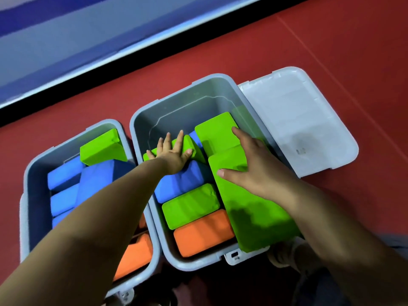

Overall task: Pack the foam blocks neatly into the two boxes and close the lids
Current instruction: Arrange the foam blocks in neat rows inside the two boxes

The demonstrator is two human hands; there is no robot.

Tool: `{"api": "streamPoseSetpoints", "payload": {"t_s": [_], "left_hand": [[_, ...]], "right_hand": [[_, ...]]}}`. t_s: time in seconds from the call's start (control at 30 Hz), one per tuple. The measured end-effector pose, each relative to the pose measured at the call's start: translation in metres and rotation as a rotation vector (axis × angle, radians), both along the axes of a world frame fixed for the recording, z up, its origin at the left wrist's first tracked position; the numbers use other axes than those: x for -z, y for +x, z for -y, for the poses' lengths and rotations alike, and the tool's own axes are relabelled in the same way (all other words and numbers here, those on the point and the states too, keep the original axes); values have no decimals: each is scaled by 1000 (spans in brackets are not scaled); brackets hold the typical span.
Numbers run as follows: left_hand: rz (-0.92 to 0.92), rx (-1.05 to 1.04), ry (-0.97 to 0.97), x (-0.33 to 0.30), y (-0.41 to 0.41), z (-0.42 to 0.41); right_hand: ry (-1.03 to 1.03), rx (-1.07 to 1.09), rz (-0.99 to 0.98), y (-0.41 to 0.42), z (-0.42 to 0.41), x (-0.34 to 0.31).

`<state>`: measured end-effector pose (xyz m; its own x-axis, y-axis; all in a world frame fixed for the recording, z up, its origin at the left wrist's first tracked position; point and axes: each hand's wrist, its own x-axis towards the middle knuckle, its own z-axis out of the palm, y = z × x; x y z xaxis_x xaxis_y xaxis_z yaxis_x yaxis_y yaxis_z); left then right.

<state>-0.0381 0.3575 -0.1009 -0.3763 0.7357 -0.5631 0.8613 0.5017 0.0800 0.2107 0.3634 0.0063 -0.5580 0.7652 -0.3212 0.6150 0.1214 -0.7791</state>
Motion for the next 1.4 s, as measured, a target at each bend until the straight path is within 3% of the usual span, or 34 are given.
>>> {"api": "streamPoseSetpoints", "payload": {"t_s": [0.13, 0.3, 0.4, 0.5, 0.63, 0.87, 0.93, 1.03, 1.1, 1.2, 1.4], "left_hand": [[74, -36, 68, -22, -15, 24], [-193, -140, 325, -59, -58, 96], [-281, -310, 212, -73, -78, 145], [-199, -469, 72, -69, -87, 192], [39, -633, 68, -52, -87, 234], [18, -797, 133, -27, -63, 248], [161, -1024, 312, -21, -55, 246], [439, -1558, 760, -24, -48, 236], [510, -1821, 907, -29, -50, 232], [751, -2116, 760, -39, -49, 224], [1134, -2145, 592, -51, -30, 232]], "right_hand": [[25, 11, 31, -4, -2, -1], [33, -20, 47, -17, -1, 0], [31, -50, 68, -29, -1, 5], [32, -91, 84, -40, 1, 7], [31, -142, 115, -47, 4, 11], [23, -144, 154, -41, 3, 20], [10, -139, 149, -40, 2, 22], [-4, -140, 142, -41, 1, 23], [-2, -154, 138, -43, 2, 24], [-11, -162, 138, -44, 4, 24], [-32, -151, 128, -42, 4, 20]]}}
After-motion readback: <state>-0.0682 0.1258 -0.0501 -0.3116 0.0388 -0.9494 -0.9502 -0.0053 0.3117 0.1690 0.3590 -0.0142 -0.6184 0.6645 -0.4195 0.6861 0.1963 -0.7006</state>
